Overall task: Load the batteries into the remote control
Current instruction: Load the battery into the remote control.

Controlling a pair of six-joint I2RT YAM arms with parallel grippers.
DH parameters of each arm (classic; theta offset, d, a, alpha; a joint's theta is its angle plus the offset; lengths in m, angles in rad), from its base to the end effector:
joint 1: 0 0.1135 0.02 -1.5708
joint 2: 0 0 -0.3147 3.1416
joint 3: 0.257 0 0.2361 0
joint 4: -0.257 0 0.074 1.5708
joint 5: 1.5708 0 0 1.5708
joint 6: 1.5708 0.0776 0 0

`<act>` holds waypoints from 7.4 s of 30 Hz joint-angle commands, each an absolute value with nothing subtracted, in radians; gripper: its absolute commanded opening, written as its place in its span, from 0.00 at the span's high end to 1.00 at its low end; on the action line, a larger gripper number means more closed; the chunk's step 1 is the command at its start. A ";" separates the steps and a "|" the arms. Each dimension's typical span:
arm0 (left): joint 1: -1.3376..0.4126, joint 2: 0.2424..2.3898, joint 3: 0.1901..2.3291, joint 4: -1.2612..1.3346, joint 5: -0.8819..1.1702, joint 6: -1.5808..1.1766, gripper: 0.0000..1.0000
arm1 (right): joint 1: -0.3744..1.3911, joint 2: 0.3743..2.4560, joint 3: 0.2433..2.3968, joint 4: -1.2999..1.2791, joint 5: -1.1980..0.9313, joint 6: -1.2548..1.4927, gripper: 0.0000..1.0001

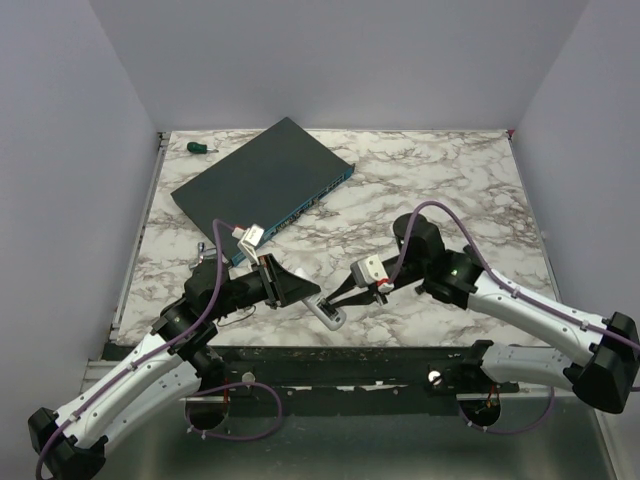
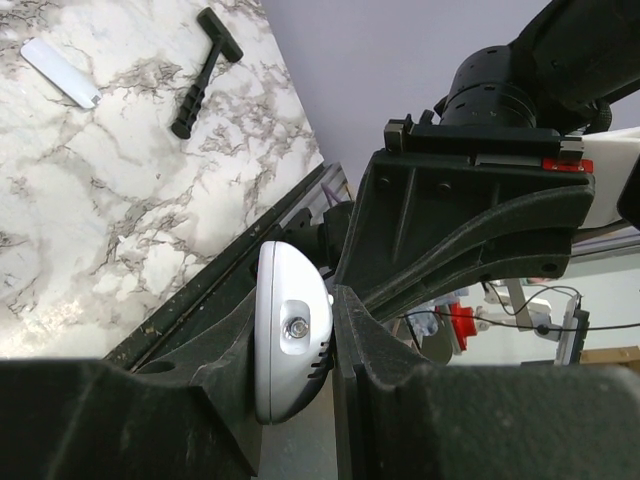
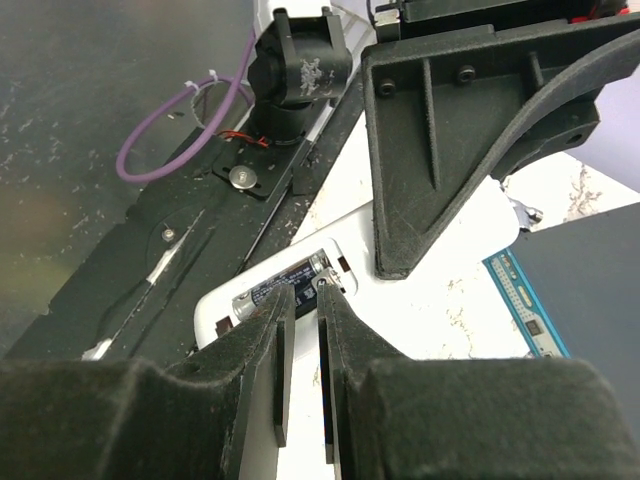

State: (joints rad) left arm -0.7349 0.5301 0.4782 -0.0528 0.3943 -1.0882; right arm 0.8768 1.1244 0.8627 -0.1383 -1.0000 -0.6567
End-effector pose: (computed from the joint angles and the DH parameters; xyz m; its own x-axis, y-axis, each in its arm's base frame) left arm 0.0724 -0.1056 0.3055 -0.8354 -0.3473 -0.4260 0.3502 0.2611 -0.8996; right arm 0.0950 0.2163 0.3511 0.3589 -0.0843 -0.9295 -0.8736 -0.3809 -0.3028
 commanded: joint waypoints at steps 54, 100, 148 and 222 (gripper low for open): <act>-0.733 0.508 0.476 -0.016 0.396 -1.094 1.00 | 0.874 1.203 0.915 -0.130 -1.090 -0.673 0.80; -0.733 0.445 0.458 0.002 0.366 -1.064 1.00 | 0.874 1.152 0.863 -0.075 -1.030 -0.558 0.84; -0.733 0.446 0.463 0.002 0.367 -1.066 1.00 | 0.874 1.268 0.970 -0.155 -1.095 -0.696 0.73; -0.733 0.422 0.481 -0.031 0.312 -1.117 1.00 | 0.874 1.306 0.965 -0.339 -1.026 -0.801 0.88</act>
State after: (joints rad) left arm -0.7338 0.4503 0.4358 -0.1108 0.3393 -1.0840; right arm 0.8768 1.2953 0.9886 -0.2630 -1.0798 -0.8196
